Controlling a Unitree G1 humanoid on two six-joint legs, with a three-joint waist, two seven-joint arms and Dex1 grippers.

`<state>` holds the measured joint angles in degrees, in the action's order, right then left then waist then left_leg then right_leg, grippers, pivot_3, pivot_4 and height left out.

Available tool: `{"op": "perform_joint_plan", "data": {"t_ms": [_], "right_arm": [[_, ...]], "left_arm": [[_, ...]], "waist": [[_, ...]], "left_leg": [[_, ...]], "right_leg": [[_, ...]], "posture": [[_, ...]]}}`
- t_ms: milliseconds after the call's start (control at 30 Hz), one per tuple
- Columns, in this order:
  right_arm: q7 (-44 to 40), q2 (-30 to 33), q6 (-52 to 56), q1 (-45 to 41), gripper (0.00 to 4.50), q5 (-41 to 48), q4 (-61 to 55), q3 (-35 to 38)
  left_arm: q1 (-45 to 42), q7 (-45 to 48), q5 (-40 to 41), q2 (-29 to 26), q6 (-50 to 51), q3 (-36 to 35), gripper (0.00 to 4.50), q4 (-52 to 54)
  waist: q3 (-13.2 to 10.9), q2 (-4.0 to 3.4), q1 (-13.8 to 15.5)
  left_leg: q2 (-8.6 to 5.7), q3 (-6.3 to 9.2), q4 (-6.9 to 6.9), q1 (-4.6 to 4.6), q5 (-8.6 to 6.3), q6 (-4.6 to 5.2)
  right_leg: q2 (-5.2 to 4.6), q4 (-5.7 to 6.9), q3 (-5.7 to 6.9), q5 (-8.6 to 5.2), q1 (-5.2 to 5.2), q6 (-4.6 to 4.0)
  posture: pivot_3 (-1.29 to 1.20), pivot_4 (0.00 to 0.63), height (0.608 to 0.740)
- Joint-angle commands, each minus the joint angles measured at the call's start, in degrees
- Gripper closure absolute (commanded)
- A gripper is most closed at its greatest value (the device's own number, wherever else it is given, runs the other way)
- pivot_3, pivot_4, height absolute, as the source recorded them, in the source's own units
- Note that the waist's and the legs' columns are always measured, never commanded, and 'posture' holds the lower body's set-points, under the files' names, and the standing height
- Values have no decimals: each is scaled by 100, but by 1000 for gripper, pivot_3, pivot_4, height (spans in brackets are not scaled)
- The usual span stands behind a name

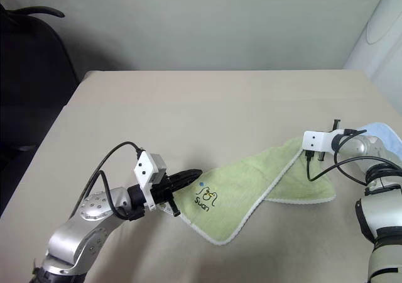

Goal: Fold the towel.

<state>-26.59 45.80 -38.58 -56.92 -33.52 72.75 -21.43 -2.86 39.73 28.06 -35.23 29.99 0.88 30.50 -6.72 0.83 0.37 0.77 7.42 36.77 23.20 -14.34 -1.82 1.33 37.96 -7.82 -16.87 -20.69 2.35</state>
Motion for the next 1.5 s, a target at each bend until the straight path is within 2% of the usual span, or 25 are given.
{"op": "perform_joint_plan", "data": {"t_ms": [33, 267, 467, 700, 867, 1067, 1100, 1167, 1233, 1500], "right_arm": [[255, 133, -169, -16, 4472, 25, -153, 37], [78, 301, -377, 137, 4472, 320, -368, 247], [-143, 543, -475, 493, 4500, 723, -739, 511], [-344, 754, -369, 899, 4500, 1058, -1388, 770], [-512, 854, -220, 1225, 4500, 1305, -1866, 950], [-630, 926, -18, 1595, 4500, 1472, -2352, 1136], [-637, 932, 9, 1638, 4500, 1484, -2404, 1157], [-649, 927, 72, 1687, 4500, 1501, -2488, 1184], [-652, 916, 129, 1720, 4500, 1518, -2561, 1202], [-656, 882, 221, 1774, 4500, 1564, -2656, 1244]], "left_arm": [[48, 493, -66, -439, -232, -29, 4500, 404], [-30, 1671, -21, -1365, -598, 21, 4500, 562], [-159, 2444, 205, -1702, -555, 420, 2519, 841], [-515, 2706, -1123, -1390, -1551, 1722, 47, 445], [-770, 2580, -2041, -1120, -2168, 2285, 47, -124], [-793, 2656, -2250, -914, -2250, 2507, 47, -392], [-775, 2695, -2253, -914, -2233, 2539, 208, -394], [-758, 2741, -2311, -910, -2299, 2587, 644, -443], [-783, 2697, -2372, -849, -2266, 2594, 1279, -515], [-783, 2580, -2210, -645, -2231, 2410, 4305, -563]], "waist": [[0, 0, 1], [-1, -1, 14], [-2, -3, 16], [-3, -5, 11], [-2, -7, 17], [-2, -7, 13], [-2, -7, 11], [-2, -7, 13], [-2, -7, 12], [-2, -7, 9]], "left_leg": [[0, 0, -1, 1, 0, 0], [0, 0, -8, 10, 1, -2], [0, 1, -11, 21, 2, -5], [1, 2, -14, 22, 2, -4], [2, 2, -14, 25, 2, -4], [2, 3, -14, 28, 2, -3], [2, 3, -14, 28, 2, -3], [2, 3, -14, 28, 2, -3], [2, 3, -14, 28, 2, -3], [3, 3, -13, 28, 2, -3]], "right_leg": [[0, 0, 0, 0, -1, 0], [-3, 0, 2, 1, -11, -2], [-7, -1, 4, 1, -21, -3], [-10, -3, 5, 1, -23, -2], [-12, -4, 5, 1, -25, -2], [-12, -5, 5, 1, -26, -2], [-12, -5, 5, 1, -26, -2], [-12, -5, 5, 1, -26, -2], [-12, -5, 5, 1, -26, -2], [-12, -5, 5, 1, -25, -1]], "posture": [[0, 150, 740], [0, 150, 740], [0, 150, 740], [0, 150, 740], [0, 150, 740], [0, 150, 740], [0, 150, 740], [0, 150, 740], [0, 150, 740], [0, 150, 740]]}}
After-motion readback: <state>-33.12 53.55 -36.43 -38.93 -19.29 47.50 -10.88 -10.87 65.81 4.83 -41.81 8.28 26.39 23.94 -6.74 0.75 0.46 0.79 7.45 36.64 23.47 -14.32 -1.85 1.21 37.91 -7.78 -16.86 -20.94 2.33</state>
